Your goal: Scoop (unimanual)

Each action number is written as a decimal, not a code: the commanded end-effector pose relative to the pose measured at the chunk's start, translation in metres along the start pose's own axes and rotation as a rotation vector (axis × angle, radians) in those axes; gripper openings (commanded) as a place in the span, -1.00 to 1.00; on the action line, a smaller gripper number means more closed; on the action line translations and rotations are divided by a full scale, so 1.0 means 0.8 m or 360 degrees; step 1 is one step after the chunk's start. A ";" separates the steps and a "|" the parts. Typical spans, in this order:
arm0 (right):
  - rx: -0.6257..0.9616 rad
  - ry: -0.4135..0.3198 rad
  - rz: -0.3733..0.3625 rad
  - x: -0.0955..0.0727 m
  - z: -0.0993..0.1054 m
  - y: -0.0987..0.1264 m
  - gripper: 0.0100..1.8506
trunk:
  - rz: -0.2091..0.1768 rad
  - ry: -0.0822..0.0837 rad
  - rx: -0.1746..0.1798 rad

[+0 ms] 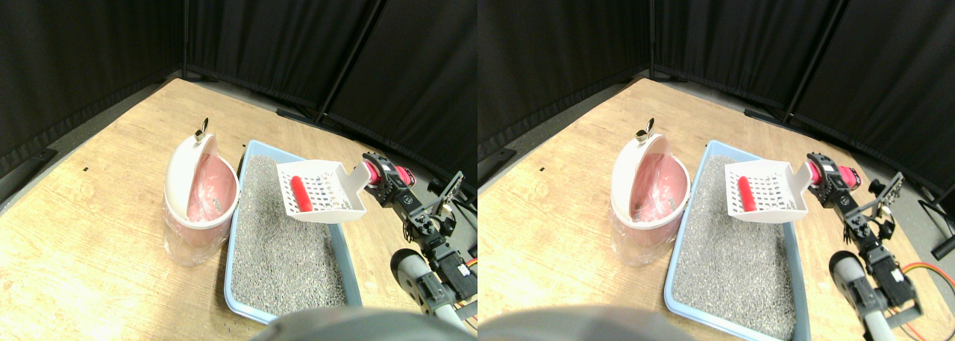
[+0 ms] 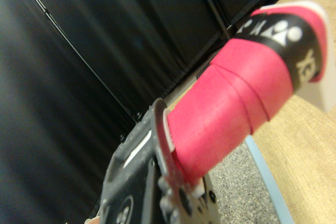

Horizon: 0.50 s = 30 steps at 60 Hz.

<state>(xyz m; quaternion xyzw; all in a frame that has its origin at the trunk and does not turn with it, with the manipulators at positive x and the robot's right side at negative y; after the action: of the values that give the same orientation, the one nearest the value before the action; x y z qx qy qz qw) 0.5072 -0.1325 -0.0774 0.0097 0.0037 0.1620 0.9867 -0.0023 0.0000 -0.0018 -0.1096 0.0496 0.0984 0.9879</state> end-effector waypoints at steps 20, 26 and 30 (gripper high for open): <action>0.0116 -0.0029 0.0166 0.021 -0.007 0.038 -0.95 | 0.0162 0.0003 -0.0055; 0.0109 -0.0031 0.0210 0.028 -0.011 0.048 -0.95 | 0.0195 0.0003 -0.0067; 0.0113 -0.0006 0.0194 0.030 -0.012 0.053 -0.95 | 0.0210 0.0006 -0.0074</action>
<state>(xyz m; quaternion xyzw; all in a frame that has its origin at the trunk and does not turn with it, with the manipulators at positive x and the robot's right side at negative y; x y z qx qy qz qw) 0.5169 -0.0862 -0.0933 0.0327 0.0263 0.2196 0.9747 -0.0051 0.0039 -0.0011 -0.1323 0.0436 0.1515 0.9786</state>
